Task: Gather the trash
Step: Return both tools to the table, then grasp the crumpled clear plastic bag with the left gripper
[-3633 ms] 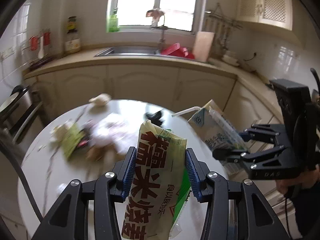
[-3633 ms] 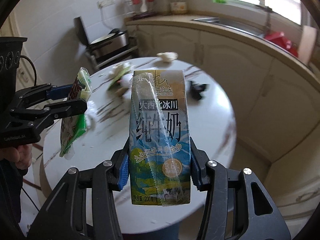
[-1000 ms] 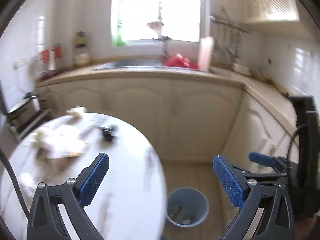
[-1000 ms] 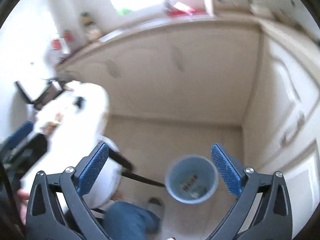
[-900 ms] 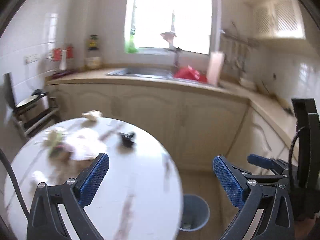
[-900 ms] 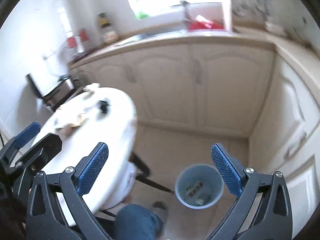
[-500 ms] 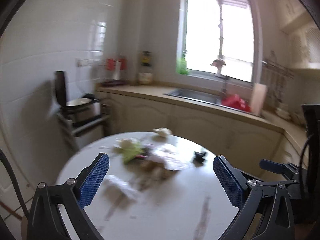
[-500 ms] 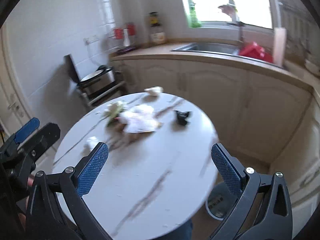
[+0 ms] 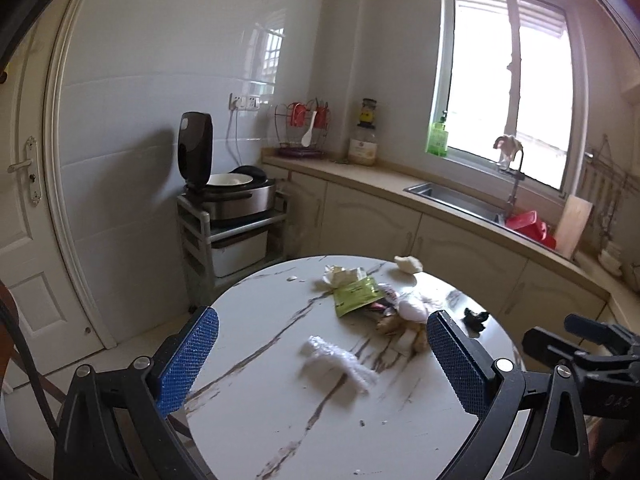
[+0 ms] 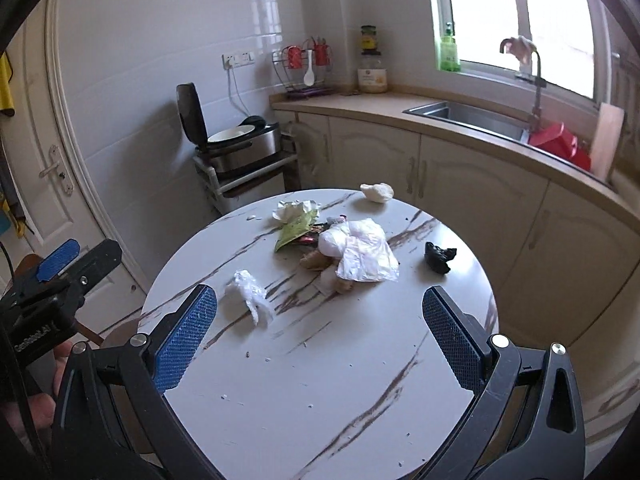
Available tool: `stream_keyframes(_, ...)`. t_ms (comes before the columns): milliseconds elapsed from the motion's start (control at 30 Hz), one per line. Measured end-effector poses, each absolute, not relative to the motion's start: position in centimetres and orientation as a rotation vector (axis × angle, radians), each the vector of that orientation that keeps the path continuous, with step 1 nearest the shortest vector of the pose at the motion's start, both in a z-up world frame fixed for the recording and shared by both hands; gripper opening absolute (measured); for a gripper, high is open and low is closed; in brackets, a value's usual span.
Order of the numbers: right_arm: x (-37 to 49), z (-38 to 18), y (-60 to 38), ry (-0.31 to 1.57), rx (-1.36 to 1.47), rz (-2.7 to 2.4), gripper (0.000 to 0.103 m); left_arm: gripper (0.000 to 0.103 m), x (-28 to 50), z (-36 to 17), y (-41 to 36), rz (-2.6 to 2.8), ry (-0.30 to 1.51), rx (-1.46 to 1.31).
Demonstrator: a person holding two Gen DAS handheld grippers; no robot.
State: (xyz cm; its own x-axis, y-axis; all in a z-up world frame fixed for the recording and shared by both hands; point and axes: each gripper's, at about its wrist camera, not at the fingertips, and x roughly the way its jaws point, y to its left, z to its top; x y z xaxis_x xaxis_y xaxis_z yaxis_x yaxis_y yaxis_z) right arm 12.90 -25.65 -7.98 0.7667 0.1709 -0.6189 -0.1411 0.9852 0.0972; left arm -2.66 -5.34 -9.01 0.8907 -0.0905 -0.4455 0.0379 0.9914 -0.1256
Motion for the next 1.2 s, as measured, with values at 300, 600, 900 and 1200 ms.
stream_keyframes(300, 13.6, -7.5, -25.0, 0.677, 0.031, 0.186, 0.103, 0.102, -2.8, -7.3, -5.2, -0.064, 0.521, -0.114)
stream_keyframes(600, 15.6, -9.1, -26.5, 0.724, 0.012, 0.166, 0.103, 0.102, 5.2, -8.2, -4.5, -0.077, 0.661, -0.114)
stream_keyframes(900, 18.9, -13.2, -28.8, 0.823, 0.031, 0.137, 0.103, 0.102, 10.5, -10.5, -3.2, -0.079, 0.809, -0.131)
stream_keyframes(1200, 23.1, -16.0, -29.6, 0.89, 0.036, 0.151, 0.102, 0.102, 15.9, -13.1, -1.6, -0.067, 0.898, -0.184)
